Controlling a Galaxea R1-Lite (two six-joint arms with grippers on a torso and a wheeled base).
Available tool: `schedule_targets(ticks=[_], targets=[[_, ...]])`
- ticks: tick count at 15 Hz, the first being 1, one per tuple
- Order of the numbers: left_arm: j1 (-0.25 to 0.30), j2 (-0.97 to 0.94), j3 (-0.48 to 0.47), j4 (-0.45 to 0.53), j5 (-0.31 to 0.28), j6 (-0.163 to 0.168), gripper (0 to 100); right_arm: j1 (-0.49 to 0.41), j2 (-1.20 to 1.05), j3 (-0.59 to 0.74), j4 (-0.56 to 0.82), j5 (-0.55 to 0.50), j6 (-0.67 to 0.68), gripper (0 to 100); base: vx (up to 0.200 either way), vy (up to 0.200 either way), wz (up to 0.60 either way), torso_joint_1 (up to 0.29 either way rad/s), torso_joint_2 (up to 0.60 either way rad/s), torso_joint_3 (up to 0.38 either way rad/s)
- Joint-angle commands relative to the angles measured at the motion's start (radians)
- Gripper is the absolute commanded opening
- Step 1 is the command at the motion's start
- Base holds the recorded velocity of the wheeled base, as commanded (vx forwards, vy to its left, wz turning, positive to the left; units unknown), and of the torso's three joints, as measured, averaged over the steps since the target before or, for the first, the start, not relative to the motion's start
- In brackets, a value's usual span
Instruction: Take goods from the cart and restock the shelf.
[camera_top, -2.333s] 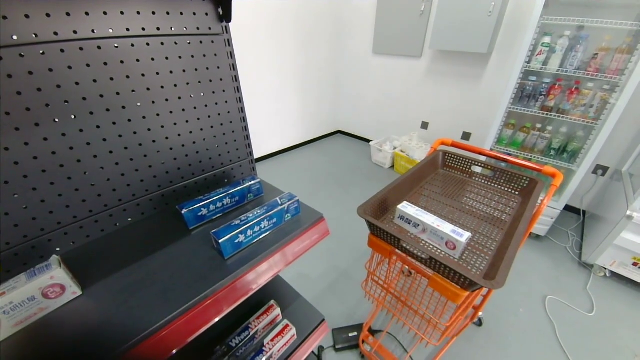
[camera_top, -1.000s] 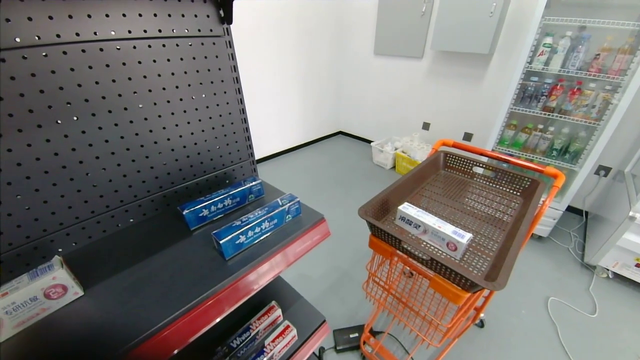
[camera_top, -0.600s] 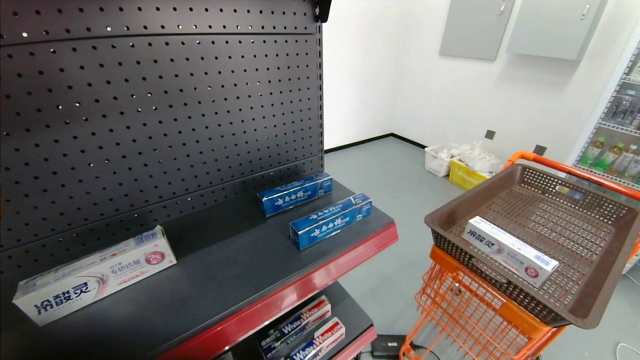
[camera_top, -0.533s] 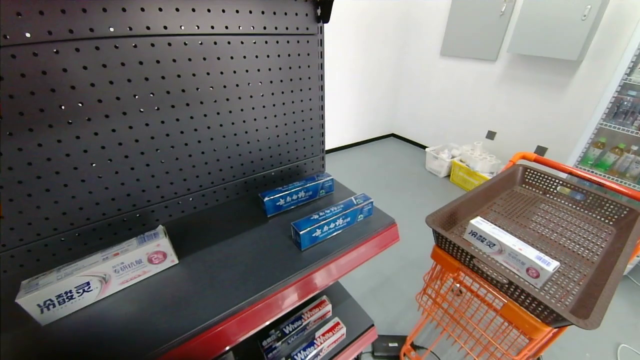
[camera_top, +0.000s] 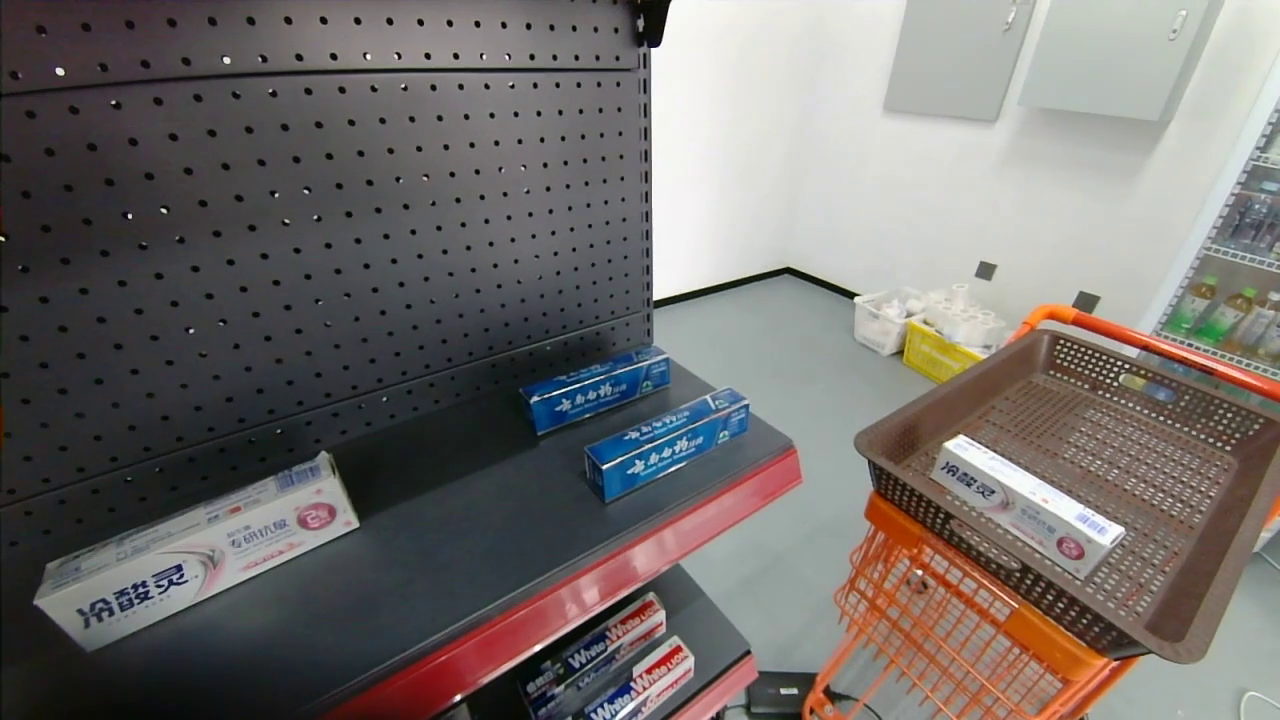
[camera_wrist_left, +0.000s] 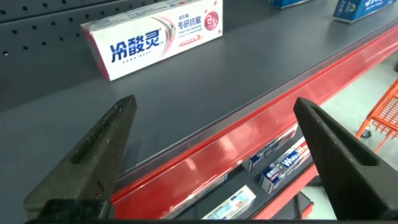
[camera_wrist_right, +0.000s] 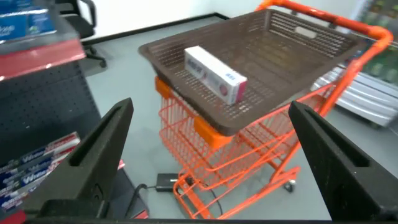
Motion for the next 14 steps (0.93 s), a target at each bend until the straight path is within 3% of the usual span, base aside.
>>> schedule_targets(ticks=[1, 4, 9, 12, 14], targets=[[0.0, 0.0, 0.002, -0.001, 0.0, 0.0, 100, -0.063, 0.262, -0.183, 0.031, -0.034, -0.002, 100, 0.0, 0.0, 0.0, 0.0, 0.0, 0.0], [0.0, 0.0, 0.0, 0.001, 0.0, 0.0, 100, -0.097, 0.447, -0.216, 0.008, -0.116, -0.02, 100, 0.0, 0.0, 0.0, 0.0, 0.0, 0.0], [0.0, 0.0, 0.0, -0.001, 0.0, 0.0, 100, -0.091, 0.86, -0.416, -0.118, -0.11, -0.016, 100, 0.0, 0.0, 0.0, 0.0, 0.0, 0.0], [0.0, 0.0, 0.0, -0.001, 0.0, 0.0, 100, -0.129, 1.05, -0.62, -0.027, 0.031, -0.074, 100, 0.0, 0.0, 0.0, 0.0, 0.0, 0.0], [0.0, 0.0, 0.0, 0.001, 0.0, 0.0, 100, -0.129, 1.161, -0.675, -0.01, 0.054, -0.175, 100, 0.0, 0.0, 0.0, 0.0, 0.0, 0.0]])
